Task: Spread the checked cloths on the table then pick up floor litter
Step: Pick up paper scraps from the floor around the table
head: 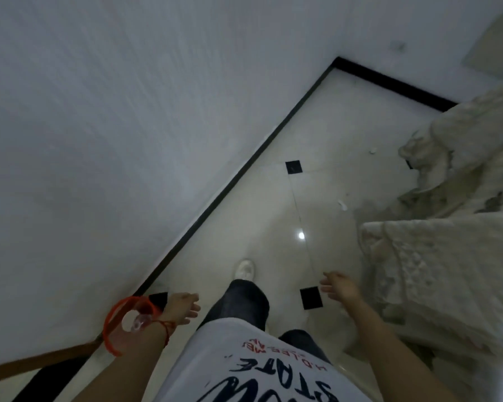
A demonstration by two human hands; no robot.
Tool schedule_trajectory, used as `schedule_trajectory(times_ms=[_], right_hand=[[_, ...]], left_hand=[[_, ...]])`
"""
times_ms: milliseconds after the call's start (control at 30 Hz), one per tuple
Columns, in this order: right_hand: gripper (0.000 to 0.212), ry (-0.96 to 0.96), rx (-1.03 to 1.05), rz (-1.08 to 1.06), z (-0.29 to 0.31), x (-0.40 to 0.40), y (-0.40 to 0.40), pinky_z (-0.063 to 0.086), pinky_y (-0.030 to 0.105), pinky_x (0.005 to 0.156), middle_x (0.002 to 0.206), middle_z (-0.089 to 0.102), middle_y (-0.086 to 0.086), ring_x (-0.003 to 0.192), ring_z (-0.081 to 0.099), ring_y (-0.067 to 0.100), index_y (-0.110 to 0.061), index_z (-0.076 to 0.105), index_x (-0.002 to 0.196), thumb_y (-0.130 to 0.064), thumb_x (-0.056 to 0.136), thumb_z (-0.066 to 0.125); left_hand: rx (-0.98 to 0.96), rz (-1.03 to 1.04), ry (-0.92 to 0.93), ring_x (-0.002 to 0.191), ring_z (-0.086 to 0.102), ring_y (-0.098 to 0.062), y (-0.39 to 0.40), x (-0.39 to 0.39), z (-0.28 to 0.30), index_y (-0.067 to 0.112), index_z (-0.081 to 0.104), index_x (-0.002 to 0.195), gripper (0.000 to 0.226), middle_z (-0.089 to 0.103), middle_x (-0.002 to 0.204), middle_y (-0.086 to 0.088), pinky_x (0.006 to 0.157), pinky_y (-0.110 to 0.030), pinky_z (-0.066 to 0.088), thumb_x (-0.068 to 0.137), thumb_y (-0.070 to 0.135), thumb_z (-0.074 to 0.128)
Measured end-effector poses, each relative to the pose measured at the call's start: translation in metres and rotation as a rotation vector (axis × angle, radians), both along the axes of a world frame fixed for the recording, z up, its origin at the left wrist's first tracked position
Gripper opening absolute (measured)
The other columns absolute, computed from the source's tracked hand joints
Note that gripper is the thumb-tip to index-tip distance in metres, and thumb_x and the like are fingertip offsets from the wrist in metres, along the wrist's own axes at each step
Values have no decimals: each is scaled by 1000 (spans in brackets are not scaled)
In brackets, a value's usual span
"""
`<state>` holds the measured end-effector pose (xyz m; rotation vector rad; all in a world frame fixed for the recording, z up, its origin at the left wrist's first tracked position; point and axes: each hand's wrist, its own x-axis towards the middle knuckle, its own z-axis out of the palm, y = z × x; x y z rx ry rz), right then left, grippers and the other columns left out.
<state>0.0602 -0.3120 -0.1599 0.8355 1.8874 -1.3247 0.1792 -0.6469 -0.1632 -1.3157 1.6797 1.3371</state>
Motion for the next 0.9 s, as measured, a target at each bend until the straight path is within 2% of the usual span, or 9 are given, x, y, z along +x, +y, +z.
schedule_trajectory(times_ms=[67, 167, 300, 433, 567, 700, 733, 800, 900], right_hand=[[32, 19, 21, -60, -3, -31, 2, 48, 38, 68, 118, 59, 30, 87, 61, 37, 10, 54, 116, -12, 95, 45], [33, -2, 51, -127, -7, -73, 4, 41, 28, 58, 107, 61, 26, 80, 61, 33, 12, 54, 114, -13, 94, 47], [31, -65, 79, -259, -13, -122, 7, 39, 27, 57, 94, 58, 18, 64, 54, 20, 12, 54, 114, -10, 93, 48], [30, -115, 65, -388, -17, -160, 8, 39, 28, 58, 83, 57, 12, 65, 53, 20, 9, 54, 116, -11, 94, 46], [31, -167, 61, -508, -21, -190, 13, 43, 30, 60, 97, 58, 17, 72, 55, 24, 7, 53, 118, -13, 95, 45], [35, -202, 37, -611, -32, -232, 26, 43, 36, 81, 109, 59, 20, 90, 55, 29, 6, 50, 124, -14, 96, 42], [35, -207, 25, -624, -35, -245, 30, 43, 35, 80, 115, 58, 23, 92, 54, 29, 6, 49, 125, -13, 96, 42], [35, -194, -4, -663, -40, -277, 40, 44, 31, 67, 121, 57, 27, 90, 54, 30, 7, 49, 124, -12, 96, 44], [33, -182, -22, -693, -50, -330, 61, 41, 27, 58, 108, 59, 23, 78, 55, 28, 7, 52, 121, -12, 94, 46]], left_hand=[[-6, -41, -5, 72, 54, -21, -9, -44, -4, 3, 57, 102, 22, 59, 81, -8, 65, -26, 41, 93, 21, 50], [-21, -83, 7, 68, 54, -21, -19, -119, -7, 4, 58, 94, 18, 59, 77, -9, 63, -24, 39, 93, 21, 50], [1, -152, -12, 67, 53, -21, -23, -227, 0, 8, 56, 78, 18, 58, 75, -10, 62, -25, 38, 92, 17, 50], [33, -298, 27, 69, 54, -21, -12, -341, 10, 8, 56, 84, 13, 59, 78, -9, 63, -26, 40, 92, 18, 51], [39, -469, 84, 68, 54, -18, 18, -453, 23, 10, 56, 85, 13, 59, 77, -7, 62, -25, 41, 92, 20, 51], [59, -531, 142, 67, 54, -18, 56, -550, 27, 14, 57, 76, 17, 60, 76, -7, 62, -24, 40, 92, 18, 51], [58, -547, 147, 67, 54, -18, 65, -570, 26, 14, 56, 75, 18, 60, 75, -6, 62, -24, 40, 92, 18, 51], [62, -569, 142, 67, 55, -18, 82, -605, 19, 14, 57, 76, 18, 60, 76, -7, 63, -24, 40, 92, 17, 50], [56, -599, 104, 69, 56, -20, 101, -649, 3, 12, 58, 80, 16, 61, 79, -9, 65, -26, 41, 92, 17, 50]])
